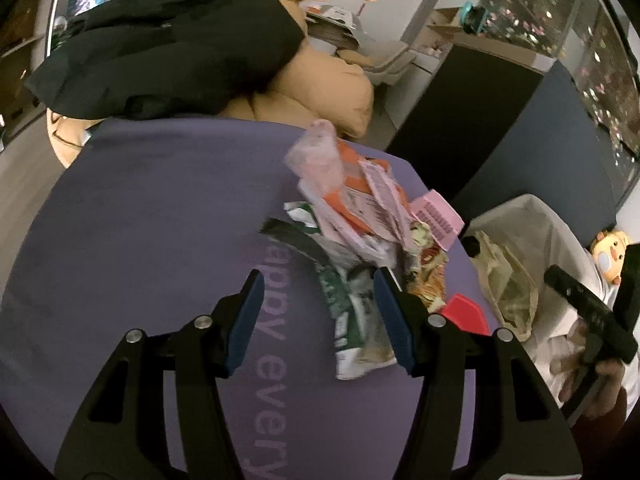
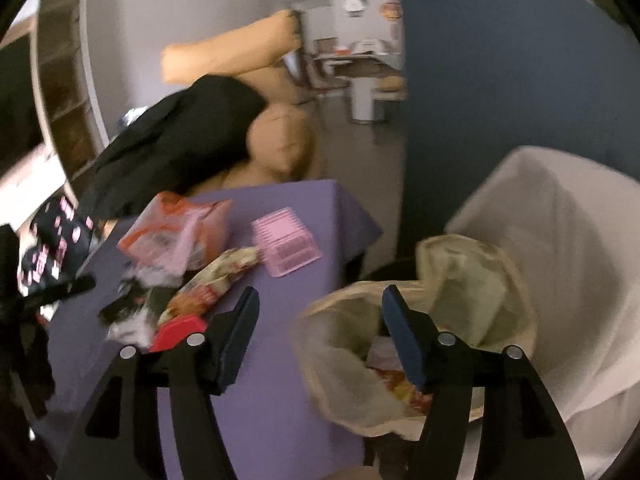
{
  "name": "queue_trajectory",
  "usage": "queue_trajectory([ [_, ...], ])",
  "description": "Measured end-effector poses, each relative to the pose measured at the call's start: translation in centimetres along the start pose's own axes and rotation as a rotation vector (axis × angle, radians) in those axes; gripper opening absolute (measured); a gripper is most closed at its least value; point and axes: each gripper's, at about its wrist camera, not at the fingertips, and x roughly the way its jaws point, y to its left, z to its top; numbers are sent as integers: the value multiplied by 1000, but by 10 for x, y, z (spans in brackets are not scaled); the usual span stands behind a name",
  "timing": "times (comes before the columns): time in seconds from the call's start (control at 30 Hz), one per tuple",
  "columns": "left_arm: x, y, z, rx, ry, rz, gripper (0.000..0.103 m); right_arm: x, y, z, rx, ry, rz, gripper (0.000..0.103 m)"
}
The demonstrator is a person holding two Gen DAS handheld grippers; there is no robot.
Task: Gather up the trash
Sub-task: 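Move both open tools back over the remaining wrappers on the table, then grasp the pink snack bar with the right tool while the left tool reaches the orange bag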
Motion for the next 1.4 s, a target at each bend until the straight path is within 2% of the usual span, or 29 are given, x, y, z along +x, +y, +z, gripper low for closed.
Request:
queue_trajectory([
  [0.17,2,8,12,9,-35,-13,54,9,36,-4,-73,52,38,60],
  [0.27,11,14,26,-18,-59,-62,54,14,52,-8,-73,63,73,60],
  [0.37,28,18,45,-53,-63,-65,54,22,65,-12,-90,77,70,60],
  [0.5,64,24,71,-138,-21,-87,54,28,70,-16,-61,86,63,60],
  [0.63,94,27,76,-223,43,-106,54,32,69,-22,-12,102,49,60],
  [0.67,98,26,74,-228,61,-120,52,33,69,-25,1,113,55,60],
  [0.7,100,23,72,-221,77,-139,38,34,68,-27,8,122,62,60],
  [0.73,99,20,70,-197,84,-133,27,34,68,-29,12,130,64,60],
  [0.83,81,14,65,-111,78,-105,20,33,70,-32,-3,140,52,60],
  [0.97,42,19,48,-59,66,-127,19,30,77,-25,-23,124,42,60],
  [1.1,15,30,25,-12,93,-102,19,28,96,-15,-48,118,46,60],
  [1.17,6,40,12,-15,123,-111,19,29,108,-12,-73,115,77,60],
  [1.23,-2,49,5,-22,121,-113,19,30,123,-11,-122,111,126,60],
  [1.3,-10,57,3,-27,106,-114,22,33,135,-11,-155,117,160,60],
  [1.4,-23,75,2,-57,69,-99,44,39,155,-11,-188,139,216,58],
])
